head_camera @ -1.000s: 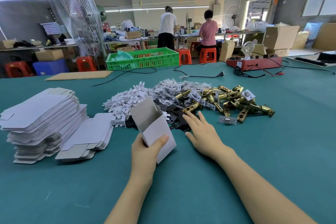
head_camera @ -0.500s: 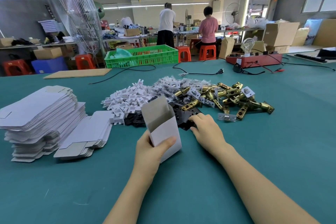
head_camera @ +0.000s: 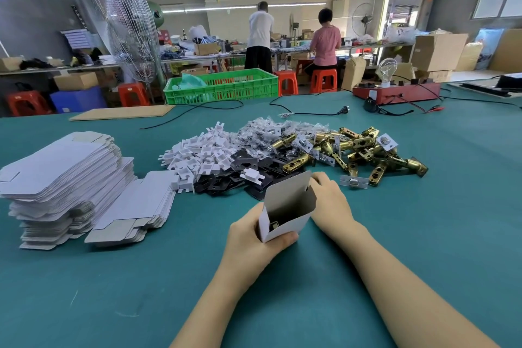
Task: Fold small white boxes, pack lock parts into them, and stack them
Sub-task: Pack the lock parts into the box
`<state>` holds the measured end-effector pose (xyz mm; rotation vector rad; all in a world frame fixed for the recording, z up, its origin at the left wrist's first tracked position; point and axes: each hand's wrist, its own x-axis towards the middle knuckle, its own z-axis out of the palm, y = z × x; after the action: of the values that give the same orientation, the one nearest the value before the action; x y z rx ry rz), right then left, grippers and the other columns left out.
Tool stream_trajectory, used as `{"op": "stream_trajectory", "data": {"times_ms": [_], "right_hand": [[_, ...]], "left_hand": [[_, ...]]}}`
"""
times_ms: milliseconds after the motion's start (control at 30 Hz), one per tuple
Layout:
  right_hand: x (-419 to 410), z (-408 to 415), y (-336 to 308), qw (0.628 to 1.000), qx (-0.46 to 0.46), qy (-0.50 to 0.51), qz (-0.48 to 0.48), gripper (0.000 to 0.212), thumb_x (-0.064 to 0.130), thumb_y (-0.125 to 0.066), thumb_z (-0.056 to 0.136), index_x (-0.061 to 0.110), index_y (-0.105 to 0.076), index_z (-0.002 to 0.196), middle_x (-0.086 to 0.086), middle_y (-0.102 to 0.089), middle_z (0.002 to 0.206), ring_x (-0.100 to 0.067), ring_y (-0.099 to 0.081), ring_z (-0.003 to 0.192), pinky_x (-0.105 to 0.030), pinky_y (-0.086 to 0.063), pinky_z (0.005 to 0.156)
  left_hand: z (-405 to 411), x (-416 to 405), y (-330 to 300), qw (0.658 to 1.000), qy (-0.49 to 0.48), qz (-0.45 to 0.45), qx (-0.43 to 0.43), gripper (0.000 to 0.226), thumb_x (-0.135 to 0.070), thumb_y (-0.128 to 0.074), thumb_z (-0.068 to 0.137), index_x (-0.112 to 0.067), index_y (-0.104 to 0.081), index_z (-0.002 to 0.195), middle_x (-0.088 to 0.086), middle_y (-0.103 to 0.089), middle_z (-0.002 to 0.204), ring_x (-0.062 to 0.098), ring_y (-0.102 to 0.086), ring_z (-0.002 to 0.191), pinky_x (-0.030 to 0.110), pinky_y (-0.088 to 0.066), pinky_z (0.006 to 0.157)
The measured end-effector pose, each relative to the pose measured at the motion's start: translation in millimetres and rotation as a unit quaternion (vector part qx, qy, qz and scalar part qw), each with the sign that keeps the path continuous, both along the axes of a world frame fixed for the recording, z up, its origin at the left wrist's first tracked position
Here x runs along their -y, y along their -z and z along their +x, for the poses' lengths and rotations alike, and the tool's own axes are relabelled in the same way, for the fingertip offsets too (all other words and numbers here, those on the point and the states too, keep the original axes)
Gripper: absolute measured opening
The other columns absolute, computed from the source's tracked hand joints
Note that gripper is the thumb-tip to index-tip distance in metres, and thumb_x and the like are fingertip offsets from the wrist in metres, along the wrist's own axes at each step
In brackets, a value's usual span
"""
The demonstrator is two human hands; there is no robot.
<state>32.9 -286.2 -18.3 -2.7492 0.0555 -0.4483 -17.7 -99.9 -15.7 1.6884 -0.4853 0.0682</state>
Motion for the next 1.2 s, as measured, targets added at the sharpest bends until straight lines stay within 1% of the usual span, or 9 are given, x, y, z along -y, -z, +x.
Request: {"op": "stream_trajectory", "data": {"times_ms": [167, 300, 367, 567, 767, 867, 1000, 1100, 1200], "right_hand": [[0.9, 3.0, 2.4, 1.000, 0.003, 0.010, -0.022, 0.017, 0.020, -0.046, 0.096, 0.014, -0.054, 0.110, -0.005, -0.048, 0.122, -0.027, -0.044, 0.102, -0.031, -0.034, 0.073], [5.3, 5.7, 6.5, 0.998, -0.010, -0.027, -0.057, 0.033, 0.020, -0.051, 0.095, 0.023, -0.048, 0.127, 0.004, -0.037, 0.146, -0.026, -0.043, 0.116, -0.033, -0.041, 0.089], [5.2, 5.7, 6.4, 0.998, -0.005, -0.026, -0.054, 0.034, 0.024, -0.050, 0.095, 0.026, -0.049, 0.129, 0.006, -0.039, 0.145, -0.025, -0.044, 0.116, -0.033, -0.040, 0.091], [0.0, 5.2, 5.5, 0.997, 0.007, -0.007, -0.071, 0.015, 0.015, -0.046, 0.096, 0.015, -0.049, 0.111, -0.003, -0.051, 0.119, -0.026, -0.047, 0.101, -0.032, -0.034, 0.074], [5.7, -0.3, -7.7, 0.977, 0.115, 0.040, 0.177, 0.017, 0.011, -0.040, 0.101, 0.000, -0.052, 0.094, -0.014, -0.057, 0.094, -0.029, -0.054, 0.085, -0.038, -0.037, 0.073], [8.7, -0.9, -21.7, 0.932, 0.130, 0.081, 0.330, 0.020, 0.013, -0.038, 0.102, 0.005, -0.051, 0.089, -0.012, -0.063, 0.087, -0.008, -0.059, 0.069, -0.034, -0.044, 0.069], [17.4, -3.5, -52.7, 0.844, 0.103, 0.013, 0.527, 0.021, 0.010, -0.040, 0.102, 0.011, -0.052, 0.085, -0.011, -0.062, 0.085, -0.008, -0.063, 0.057, -0.021, -0.053, 0.056], [25.2, -15.4, -82.0, 0.807, 0.081, -0.048, 0.583, 0.014, 0.006, -0.042, 0.101, 0.007, -0.054, 0.093, -0.011, -0.064, 0.084, -0.012, -0.065, 0.062, -0.021, -0.055, 0.059], [29.6, -32.0, -109.8, 0.796, 0.072, -0.100, 0.593, 0.009, 0.000, -0.047, 0.098, 0.005, -0.055, 0.100, -0.010, -0.066, 0.083, -0.015, -0.066, 0.063, -0.022, -0.056, 0.061]], "left_hand": [[-2.4, -0.4, 1.0, 0.999, 0.009, 0.027, 0.022, 0.041, -0.019, -0.080, 0.069, -0.032, -0.069, 0.106, -0.008, -0.072, 0.098, 0.019, -0.067, 0.095, 0.038, -0.053, 0.084], [-4.0, 0.5, 0.3, 0.996, 0.016, 0.061, 0.057, 0.048, -0.017, -0.079, 0.071, -0.033, -0.066, 0.114, -0.011, -0.071, 0.102, 0.020, -0.065, 0.098, 0.043, -0.053, 0.089], [-3.6, 0.3, 1.1, 0.997, 0.016, 0.061, 0.054, 0.049, -0.017, -0.079, 0.070, -0.031, -0.066, 0.115, -0.011, -0.071, 0.102, 0.021, -0.065, 0.098, 0.043, -0.053, 0.089], [-2.7, -0.2, 3.1, 0.997, 0.016, 0.059, 0.049, 0.047, -0.018, -0.079, 0.069, -0.031, -0.067, 0.112, -0.015, -0.071, 0.096, 0.011, -0.066, 0.091, 0.026, -0.053, 0.081], [0.7, -1.2, 4.8, 0.999, 0.003, 0.047, 0.025, 0.037, -0.022, -0.079, 0.068, -0.038, -0.069, 0.100, -0.014, -0.072, 0.093, 0.013, -0.066, 0.089, 0.025, -0.052, 0.078], [3.0, -0.2, 3.3, 0.999, -0.015, 0.028, -0.005, 0.040, -0.025, -0.078, 0.065, -0.049, -0.067, 0.095, -0.019, -0.073, 0.092, 0.001, -0.065, 0.084, 0.013, -0.050, 0.071], [6.7, -3.5, 5.6, 0.999, -0.027, 0.016, -0.031, 0.047, -0.018, -0.082, 0.072, -0.047, -0.062, 0.103, -0.027, -0.070, 0.099, -0.006, -0.064, 0.092, 0.009, -0.048, 0.073], [8.8, -4.8, 6.6, 0.999, -0.022, 0.008, -0.049, 0.050, -0.014, -0.081, 0.076, -0.044, -0.060, 0.110, -0.027, -0.069, 0.103, -0.004, -0.064, 0.098, 0.012, -0.050, 0.077], [9.2, -3.8, 6.5, 0.998, -0.018, 0.006, -0.063, 0.051, -0.026, -0.079, 0.068, -0.043, -0.060, 0.111, -0.024, -0.070, 0.104, 0.000, -0.065, 0.100, 0.021, -0.053, 0.083]]}}
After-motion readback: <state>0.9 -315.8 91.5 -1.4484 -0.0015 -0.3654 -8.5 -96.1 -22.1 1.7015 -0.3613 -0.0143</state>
